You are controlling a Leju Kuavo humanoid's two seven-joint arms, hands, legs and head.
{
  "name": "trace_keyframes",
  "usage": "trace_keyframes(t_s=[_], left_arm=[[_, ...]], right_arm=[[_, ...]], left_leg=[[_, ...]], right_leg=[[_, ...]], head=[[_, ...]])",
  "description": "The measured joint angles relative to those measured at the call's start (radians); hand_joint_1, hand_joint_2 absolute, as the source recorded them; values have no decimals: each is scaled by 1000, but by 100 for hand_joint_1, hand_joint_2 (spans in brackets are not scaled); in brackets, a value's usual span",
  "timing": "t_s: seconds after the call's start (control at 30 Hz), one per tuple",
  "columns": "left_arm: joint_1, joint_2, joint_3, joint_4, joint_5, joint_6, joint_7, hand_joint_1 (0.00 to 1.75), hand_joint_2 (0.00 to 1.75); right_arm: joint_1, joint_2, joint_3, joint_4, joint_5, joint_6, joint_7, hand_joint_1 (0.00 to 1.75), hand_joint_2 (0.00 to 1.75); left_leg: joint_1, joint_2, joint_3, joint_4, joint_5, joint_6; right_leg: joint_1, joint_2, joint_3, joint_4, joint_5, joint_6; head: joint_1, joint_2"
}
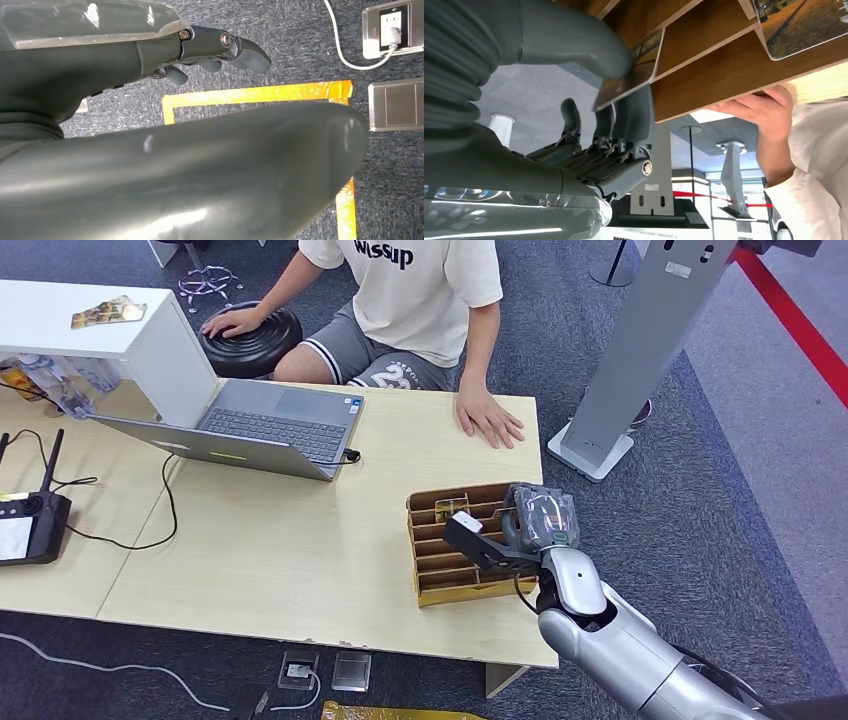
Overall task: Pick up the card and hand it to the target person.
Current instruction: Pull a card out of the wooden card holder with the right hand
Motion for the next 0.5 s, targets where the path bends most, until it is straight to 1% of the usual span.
trace_keyframes(t_s=[0.13, 0.43, 0.5], left_arm=[[0, 0, 0, 0, 0, 0, 0, 0, 0], [0, 0, 0, 0, 0, 1, 0, 0, 0], [0, 0, 0, 0, 0, 0, 0, 0, 87]], right_arm=[[0, 0, 0, 0, 1, 0, 0, 137, 175], [-2, 0, 0, 0, -2, -2, -3, 160, 175], [-2, 0, 0, 0, -2, -2, -4, 162, 175]], left_leg=[[0, 0, 0, 0, 0, 0], [0, 0, 0, 0, 0, 0], [0, 0, 0, 0, 0, 0]], right_leg=[[0, 0, 0, 0, 0, 0], [0, 0, 0, 0, 0, 0], [0, 0, 0, 0, 0, 0]], head=[[-1, 0], [0, 0], [0, 0]])
